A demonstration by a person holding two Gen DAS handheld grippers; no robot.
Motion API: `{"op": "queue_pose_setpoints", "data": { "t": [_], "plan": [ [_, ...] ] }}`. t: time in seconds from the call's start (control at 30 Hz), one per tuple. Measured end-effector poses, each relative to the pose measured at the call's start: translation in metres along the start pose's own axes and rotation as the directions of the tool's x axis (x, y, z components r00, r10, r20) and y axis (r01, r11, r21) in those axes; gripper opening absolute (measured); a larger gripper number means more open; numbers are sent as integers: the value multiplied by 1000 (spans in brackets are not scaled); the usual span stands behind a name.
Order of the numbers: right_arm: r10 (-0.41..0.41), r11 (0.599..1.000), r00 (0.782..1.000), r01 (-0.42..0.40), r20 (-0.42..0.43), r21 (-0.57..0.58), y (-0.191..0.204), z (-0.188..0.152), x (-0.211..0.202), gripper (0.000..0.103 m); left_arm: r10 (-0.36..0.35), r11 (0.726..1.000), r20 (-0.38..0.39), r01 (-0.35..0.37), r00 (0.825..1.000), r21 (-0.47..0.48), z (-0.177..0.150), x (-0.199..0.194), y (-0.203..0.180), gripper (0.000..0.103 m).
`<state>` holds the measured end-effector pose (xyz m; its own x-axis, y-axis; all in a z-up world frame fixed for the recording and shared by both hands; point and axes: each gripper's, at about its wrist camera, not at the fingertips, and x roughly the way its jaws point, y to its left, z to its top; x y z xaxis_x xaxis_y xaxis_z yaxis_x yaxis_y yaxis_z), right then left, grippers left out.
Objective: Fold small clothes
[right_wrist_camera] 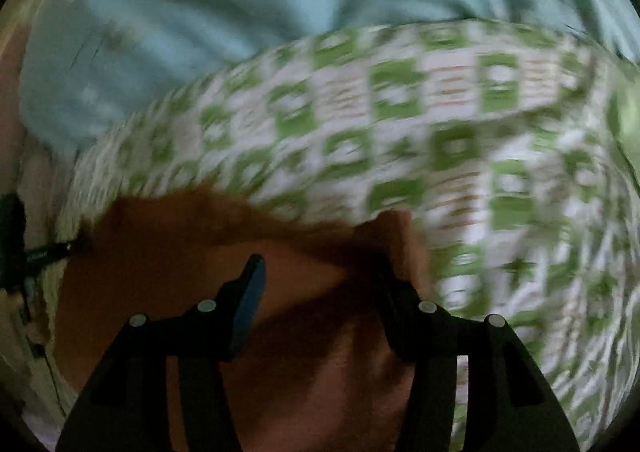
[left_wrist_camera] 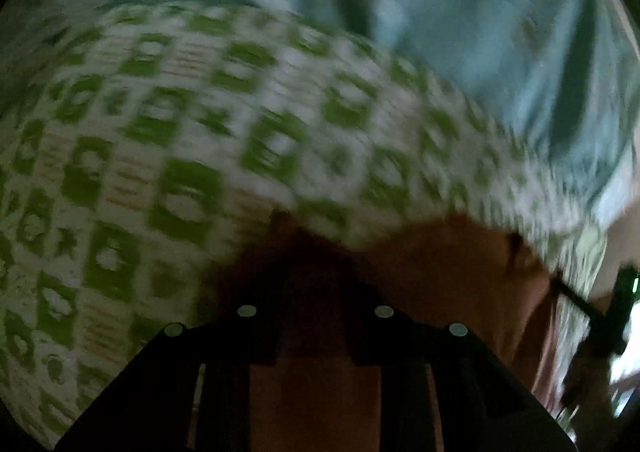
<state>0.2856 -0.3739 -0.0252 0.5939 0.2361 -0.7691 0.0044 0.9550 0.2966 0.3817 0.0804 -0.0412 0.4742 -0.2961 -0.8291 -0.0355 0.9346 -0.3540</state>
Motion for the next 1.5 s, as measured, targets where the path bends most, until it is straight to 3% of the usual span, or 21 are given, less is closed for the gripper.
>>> {"op": "queue_pose_setpoints", "data": {
  "t": [0.13, 0.23, 0.27, 0.7, 0.87, 1.33, 1.5],
  "plan": [
    [-5, 1000, 999, 4, 33, 27, -4, -8, -21, 56, -14, 999, 36, 15, 999, -30, -7, -18, 11, 27],
    [28, 998, 998, -30, 48, 47, 0, -22, -39, 56, 13, 1000, 39, -12, 999, -19, -25, -31, 7, 43],
    [37, 998, 998, -40, 49, 51, -3, -28, -47, 56, 13, 1000, 40, -13, 999, -18, -32, -38, 6, 44],
    [94, 993, 995, -91, -43, 79, 53, -113, -69, 56, -98, 993, -53, 94, 994, -69, -140, -79, 10, 44],
    [107, 990, 992, -100, -68, 100, 71, -143, -78, 56, -133, 989, -73, 127, 988, -74, -173, -98, 16, 51],
    [140, 989, 986, -134, -95, 69, 106, -168, -91, 62, -159, 979, -105, 142, 982, -147, -228, -124, 39, 53],
    [158, 987, 980, -153, -119, 47, 111, -171, -91, 63, -155, 968, -92, 132, 984, -215, -241, -126, 50, 57]
  ]
}}
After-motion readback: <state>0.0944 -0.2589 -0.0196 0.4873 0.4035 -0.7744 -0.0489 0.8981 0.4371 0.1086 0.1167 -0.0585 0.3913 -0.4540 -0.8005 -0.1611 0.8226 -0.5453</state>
